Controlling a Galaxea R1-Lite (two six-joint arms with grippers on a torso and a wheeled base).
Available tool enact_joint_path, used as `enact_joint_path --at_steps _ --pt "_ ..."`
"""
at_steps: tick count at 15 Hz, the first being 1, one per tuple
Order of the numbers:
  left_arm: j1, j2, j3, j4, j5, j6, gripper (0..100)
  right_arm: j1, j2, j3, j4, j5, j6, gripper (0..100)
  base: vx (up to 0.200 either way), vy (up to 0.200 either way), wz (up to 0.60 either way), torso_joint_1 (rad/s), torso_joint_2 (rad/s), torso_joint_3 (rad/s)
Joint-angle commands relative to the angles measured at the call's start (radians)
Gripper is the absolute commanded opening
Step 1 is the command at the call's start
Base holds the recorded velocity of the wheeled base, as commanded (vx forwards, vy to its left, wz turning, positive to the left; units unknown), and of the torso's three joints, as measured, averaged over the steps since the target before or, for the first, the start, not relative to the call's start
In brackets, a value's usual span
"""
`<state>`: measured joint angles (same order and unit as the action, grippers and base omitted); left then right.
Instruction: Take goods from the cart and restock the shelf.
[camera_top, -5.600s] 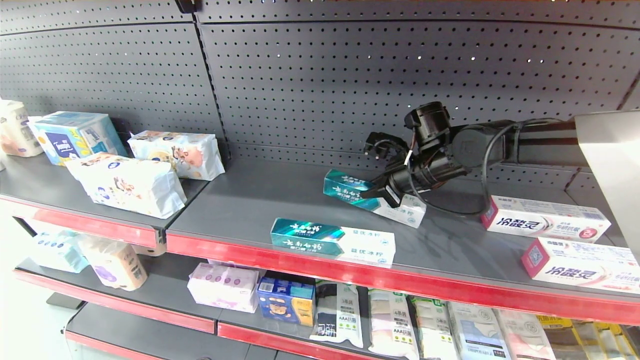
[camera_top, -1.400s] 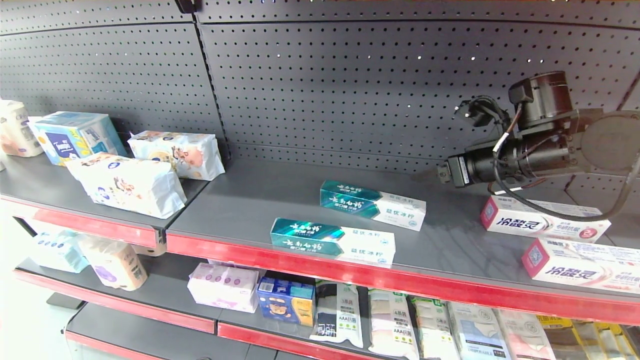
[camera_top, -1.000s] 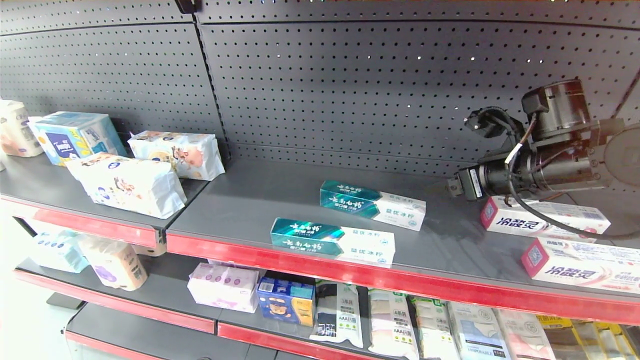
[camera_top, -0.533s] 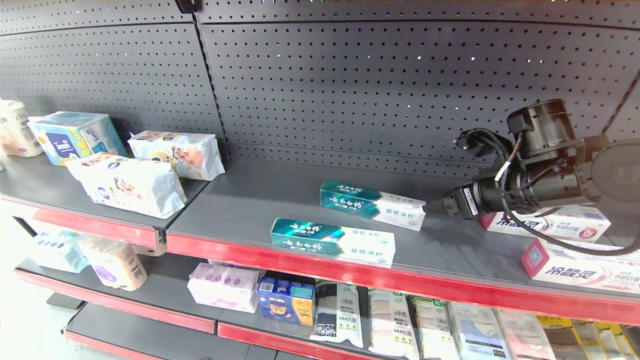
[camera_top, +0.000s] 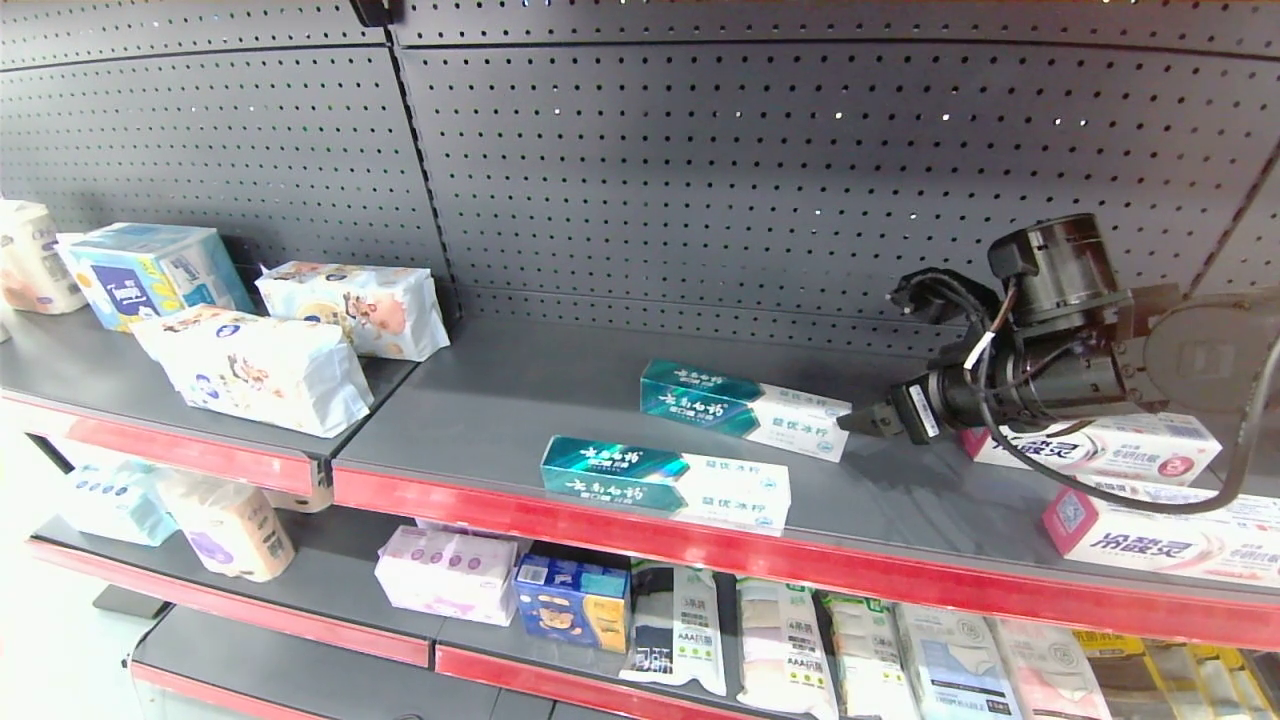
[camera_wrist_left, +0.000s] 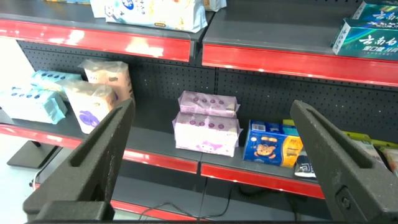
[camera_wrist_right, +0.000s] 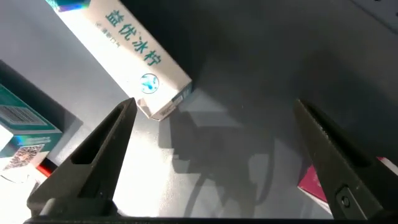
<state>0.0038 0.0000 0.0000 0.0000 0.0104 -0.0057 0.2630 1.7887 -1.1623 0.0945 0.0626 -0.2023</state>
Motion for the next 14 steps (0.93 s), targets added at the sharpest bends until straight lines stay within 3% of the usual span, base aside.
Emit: enact_joint_path --at_steps 1,14 --pt "0.001 0.0 0.0 0.0 0.0 0.0 100 0.001 0.006 0.01 0.001 0.0 -0.005 100 0.0 0.0 0.0 0.0 0.0 0.0" --pt "0.001 0.0 0.0 0.0 0.0 0.0 100 0.01 0.038 0.004 -0.002 -0.044 -0.066 100 0.0 0.0 0.0 0.0 0.0 0.0"
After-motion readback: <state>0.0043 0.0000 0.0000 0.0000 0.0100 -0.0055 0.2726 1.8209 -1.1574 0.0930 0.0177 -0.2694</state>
